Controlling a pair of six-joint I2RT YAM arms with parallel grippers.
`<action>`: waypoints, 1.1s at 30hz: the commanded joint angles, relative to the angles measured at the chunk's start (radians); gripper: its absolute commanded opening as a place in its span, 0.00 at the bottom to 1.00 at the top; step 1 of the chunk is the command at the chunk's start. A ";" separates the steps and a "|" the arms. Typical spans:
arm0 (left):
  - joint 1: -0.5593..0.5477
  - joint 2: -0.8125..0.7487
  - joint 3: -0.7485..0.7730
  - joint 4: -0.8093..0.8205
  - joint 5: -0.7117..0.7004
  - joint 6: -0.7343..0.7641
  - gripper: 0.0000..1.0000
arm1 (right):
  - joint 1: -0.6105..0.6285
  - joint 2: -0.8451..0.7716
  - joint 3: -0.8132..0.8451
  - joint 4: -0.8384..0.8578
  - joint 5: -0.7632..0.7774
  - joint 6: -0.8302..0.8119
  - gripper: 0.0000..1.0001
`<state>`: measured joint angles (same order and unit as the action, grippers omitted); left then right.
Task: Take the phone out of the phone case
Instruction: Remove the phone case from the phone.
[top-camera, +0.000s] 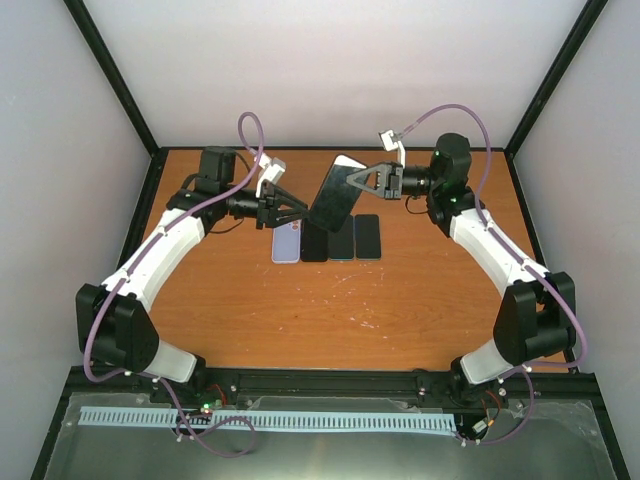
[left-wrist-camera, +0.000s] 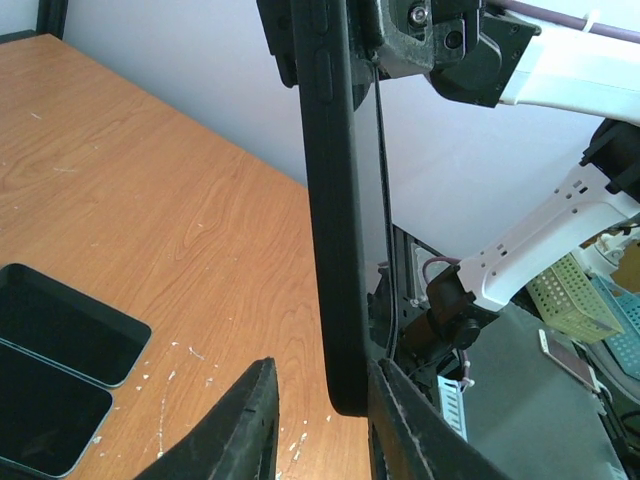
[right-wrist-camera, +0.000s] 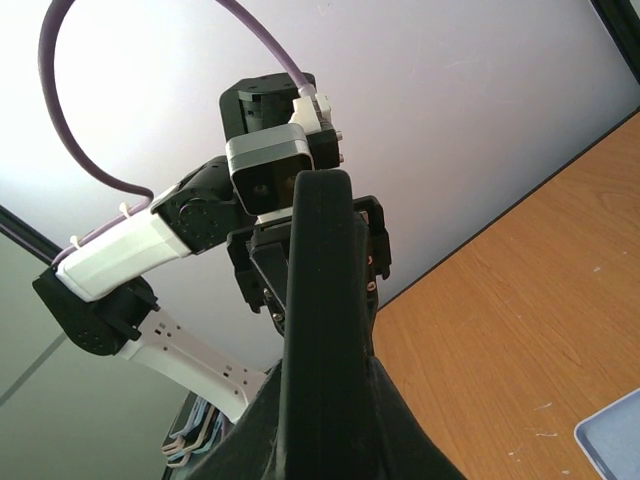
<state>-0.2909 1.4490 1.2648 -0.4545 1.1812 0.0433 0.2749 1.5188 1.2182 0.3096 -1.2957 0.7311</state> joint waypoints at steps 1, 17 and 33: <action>0.012 0.027 -0.010 0.007 -0.053 0.004 0.26 | 0.001 -0.053 -0.016 0.198 -0.043 0.121 0.03; 0.009 0.079 -0.009 0.036 -0.077 -0.017 0.23 | 0.026 0.011 -0.084 0.677 -0.040 0.532 0.03; -0.063 0.068 0.066 0.015 -0.001 0.039 0.22 | 0.181 -0.041 0.056 -0.264 -0.047 -0.284 0.03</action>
<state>-0.3084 1.5063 1.2644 -0.4969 1.2118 0.0525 0.3542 1.5265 1.2194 0.2523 -1.2675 0.6403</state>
